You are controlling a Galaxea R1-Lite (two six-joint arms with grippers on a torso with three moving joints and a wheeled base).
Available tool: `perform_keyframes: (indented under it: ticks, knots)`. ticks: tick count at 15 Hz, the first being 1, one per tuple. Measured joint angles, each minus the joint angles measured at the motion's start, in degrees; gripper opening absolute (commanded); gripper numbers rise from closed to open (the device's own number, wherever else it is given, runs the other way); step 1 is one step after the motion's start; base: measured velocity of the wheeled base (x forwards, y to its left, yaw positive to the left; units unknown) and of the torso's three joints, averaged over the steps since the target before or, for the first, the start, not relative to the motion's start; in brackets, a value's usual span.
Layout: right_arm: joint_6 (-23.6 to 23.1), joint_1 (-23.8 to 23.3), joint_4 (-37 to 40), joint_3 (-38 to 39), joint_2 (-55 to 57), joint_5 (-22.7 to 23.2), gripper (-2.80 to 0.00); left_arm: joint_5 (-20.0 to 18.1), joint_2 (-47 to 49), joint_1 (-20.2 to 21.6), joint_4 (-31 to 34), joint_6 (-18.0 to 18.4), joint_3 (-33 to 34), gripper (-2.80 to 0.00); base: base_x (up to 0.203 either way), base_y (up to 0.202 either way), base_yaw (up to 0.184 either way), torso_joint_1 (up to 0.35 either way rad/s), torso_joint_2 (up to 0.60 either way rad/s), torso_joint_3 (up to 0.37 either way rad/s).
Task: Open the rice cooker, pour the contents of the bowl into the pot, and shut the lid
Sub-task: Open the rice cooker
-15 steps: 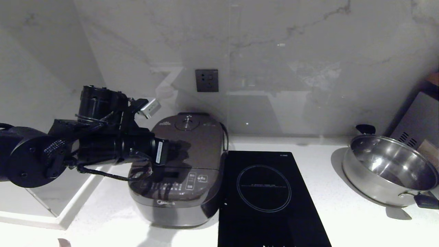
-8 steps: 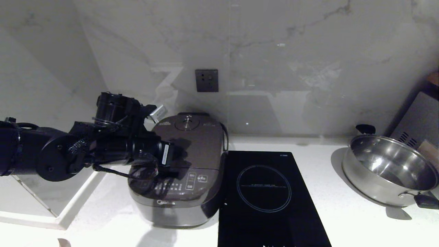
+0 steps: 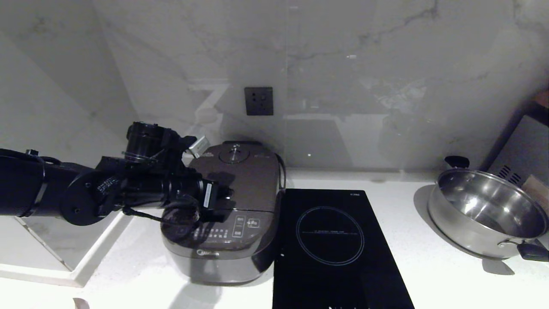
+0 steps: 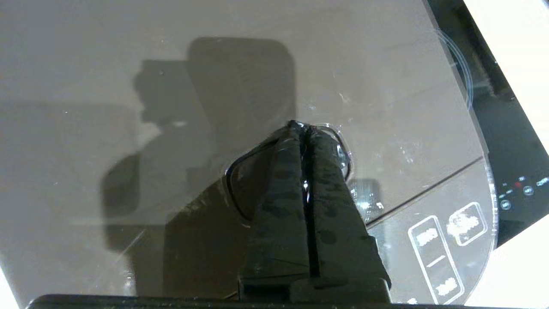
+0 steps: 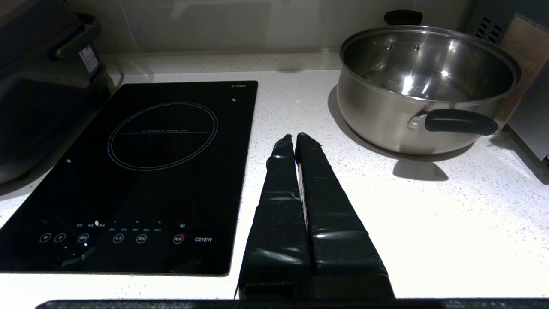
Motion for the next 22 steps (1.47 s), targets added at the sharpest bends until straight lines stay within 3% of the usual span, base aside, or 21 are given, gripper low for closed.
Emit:
perform_keyframes:
  ticks: [4, 8, 14, 17, 19, 22]
  knots:
    - [0.00, 0.00, -0.02, 0.00, 0.00, 0.01, -2.80, 0.01, 0.72, -0.09, 0.08, 1.57, 0.94, -2.80, 0.000, 0.000, 0.000, 0.000, 0.00, 0.000]
    - [0.00, 0.00, -0.02, 0.00, 0.02, 0.00, -2.80, -0.05, -0.12, 0.31, 0.42, 0.72, 0.13, -2.80, 0.000, 0.000, 0.000, 0.000, 0.00, 0.000]
    - [-0.02, 0.00, -0.02, 0.00, 0.00, 0.02, -2.80, 0.04, -9.13, 5.13, 0.38, -7.04, -1.32, -2.80, 0.000, 0.000, 0.000, 0.000, 0.00, 0.000]
    - [0.00, 0.00, -0.02, 0.00, 0.00, 0.00, -2.80, 0.67, -12.93, 6.06, -6.61, -13.04, 1.37, -2.80, 0.000, 0.000, 0.000, 0.000, 0.00, 0.000]
    - [0.00, 0.00, -0.01, 0.00, 0.00, 0.02, -2.80, 0.69, -15.63, 6.96, -11.74, -14.39, 3.87, -2.80, 0.000, 0.000, 0.000, 0.000, 0.00, 0.000]
    - [0.00, 0.00, 0.00, 0.00, 0.02, 0.00, -2.80, 0.56, -20.42, 10.28, -12.74, -15.57, 6.20, -2.80, 0.000, 0.000, 0.000, 0.000, 0.00, 0.000]
